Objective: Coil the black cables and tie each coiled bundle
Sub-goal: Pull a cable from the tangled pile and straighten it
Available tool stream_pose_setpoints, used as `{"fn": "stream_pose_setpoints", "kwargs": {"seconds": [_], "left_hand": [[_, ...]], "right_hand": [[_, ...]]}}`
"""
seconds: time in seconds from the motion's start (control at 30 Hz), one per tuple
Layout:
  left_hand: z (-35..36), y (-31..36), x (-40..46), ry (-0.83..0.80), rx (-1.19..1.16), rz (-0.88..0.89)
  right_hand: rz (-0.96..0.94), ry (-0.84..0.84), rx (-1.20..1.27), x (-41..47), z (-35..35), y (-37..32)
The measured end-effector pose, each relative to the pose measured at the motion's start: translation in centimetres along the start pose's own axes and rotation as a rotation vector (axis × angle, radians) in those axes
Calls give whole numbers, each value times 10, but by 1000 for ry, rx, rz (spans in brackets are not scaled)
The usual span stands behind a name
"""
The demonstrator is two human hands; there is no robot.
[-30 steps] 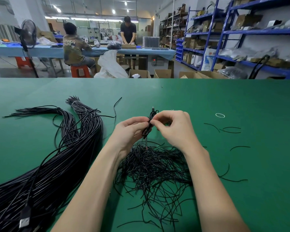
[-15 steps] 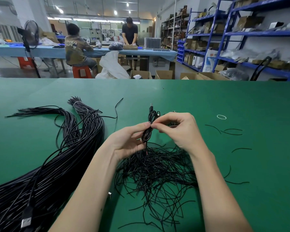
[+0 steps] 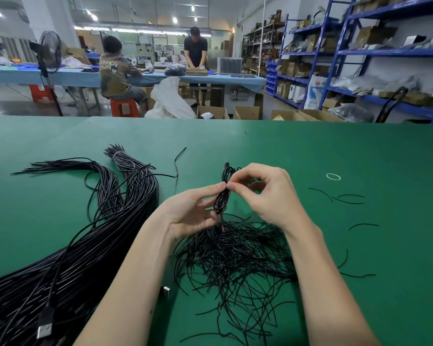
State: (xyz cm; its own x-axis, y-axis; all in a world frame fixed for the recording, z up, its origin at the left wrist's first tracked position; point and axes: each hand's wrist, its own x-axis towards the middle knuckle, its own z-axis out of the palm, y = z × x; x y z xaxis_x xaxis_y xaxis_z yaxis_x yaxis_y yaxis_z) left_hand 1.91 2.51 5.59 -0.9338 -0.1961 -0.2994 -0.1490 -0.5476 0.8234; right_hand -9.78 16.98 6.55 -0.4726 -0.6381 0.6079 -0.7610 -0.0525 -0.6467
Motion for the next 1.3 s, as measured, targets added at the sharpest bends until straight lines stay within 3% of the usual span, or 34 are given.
{"fn": "stream_pose_setpoints", "kwargs": {"seconds": [0.23,0.4,0.5,0.6,0.67,0.7,0.83,0.93,1.03,1.1,1.2,1.3], "left_hand": [[3,0,3,-11,41,224],[11,-7,9,152,238,562],[12,-14,13,349,638,909],[11,-19,17,437,1095,1309],[15,-22,19,450,1062,1233],[17,-21,19,441,906,1100],[19,-8,13,173,92,362],[9,-5,10,69,-21,193],[8,-6,10,46,1,256],[9,-9,13,150,158,375],[9,-14,14,327,641,810],[8,-17,15,364,1044,1183]], "right_hand": [[57,74,37,0,7,0],[258,167,167,5,8,2],[414,200,253,6,12,5],[610,209,524,5,13,8],[578,227,487,3,12,12],[500,237,373,1,11,13],[200,182,166,-1,12,16],[161,142,144,-1,10,18],[183,136,72,-3,10,18],[251,141,-14,-2,11,18],[431,142,136,2,11,15],[634,130,402,3,12,12]]}}
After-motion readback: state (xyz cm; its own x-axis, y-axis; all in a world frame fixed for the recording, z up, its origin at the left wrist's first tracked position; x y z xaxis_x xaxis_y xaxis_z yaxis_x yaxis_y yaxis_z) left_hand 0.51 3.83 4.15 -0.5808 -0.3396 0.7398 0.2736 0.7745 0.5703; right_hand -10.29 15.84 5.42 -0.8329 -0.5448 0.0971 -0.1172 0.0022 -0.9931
